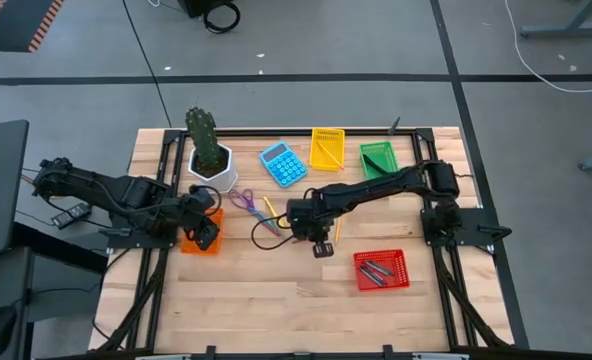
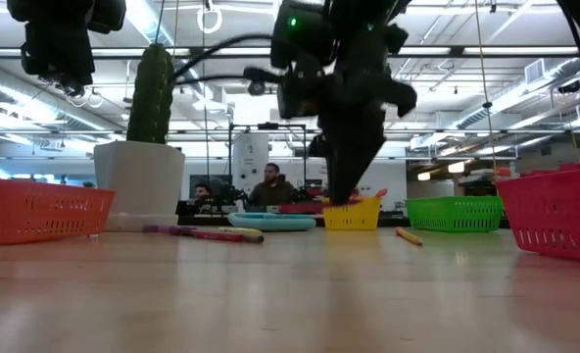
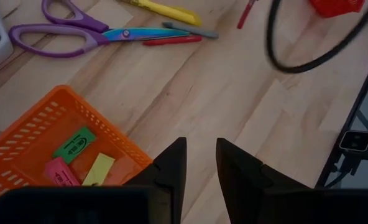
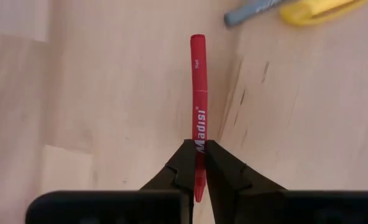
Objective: Sort crayons/erasers/pens/pencils in bins
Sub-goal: Put the right red crayon into the red bin
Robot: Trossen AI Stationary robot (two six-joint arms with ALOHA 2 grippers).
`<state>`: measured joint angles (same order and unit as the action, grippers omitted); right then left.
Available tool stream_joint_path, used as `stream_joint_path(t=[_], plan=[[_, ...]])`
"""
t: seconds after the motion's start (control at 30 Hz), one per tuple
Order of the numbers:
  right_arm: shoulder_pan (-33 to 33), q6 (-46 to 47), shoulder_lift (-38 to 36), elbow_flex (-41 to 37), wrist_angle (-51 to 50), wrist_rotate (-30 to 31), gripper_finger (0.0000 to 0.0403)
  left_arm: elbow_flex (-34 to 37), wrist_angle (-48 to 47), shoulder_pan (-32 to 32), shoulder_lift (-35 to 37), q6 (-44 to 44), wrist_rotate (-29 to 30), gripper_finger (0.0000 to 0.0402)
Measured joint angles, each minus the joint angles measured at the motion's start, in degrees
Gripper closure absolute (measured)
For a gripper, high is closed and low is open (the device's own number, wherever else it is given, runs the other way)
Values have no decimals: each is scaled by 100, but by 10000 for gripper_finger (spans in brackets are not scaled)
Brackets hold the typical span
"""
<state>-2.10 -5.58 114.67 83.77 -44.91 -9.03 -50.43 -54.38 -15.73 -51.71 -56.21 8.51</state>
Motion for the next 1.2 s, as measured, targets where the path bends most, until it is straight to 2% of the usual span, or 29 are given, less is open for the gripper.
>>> stream_joint_path(t=[0.17, 0.37, 0.63, 0.93, 1.2], plan=[[-42, 337, -408, 7, -224, 23, 371, 0, 10, -2, -4, 4, -2, 305], [-162, 1061, -970, 11, -968, 13, 371, 0, 12, -2, -2, 59, 0, 305], [-831, 1775, -1554, -104, -1826, -7, 371, 0, 12, -2, -4, 57, 0, 303], [-1840, 3484, -2802, -1580, -1737, 69, 371, 0, 12, -201, -4, 0, 0, 305], [-2670, 4970, -3886, -2975, -939, 516, 371, 0, 10, -352, -4, -9, -2, 300]])
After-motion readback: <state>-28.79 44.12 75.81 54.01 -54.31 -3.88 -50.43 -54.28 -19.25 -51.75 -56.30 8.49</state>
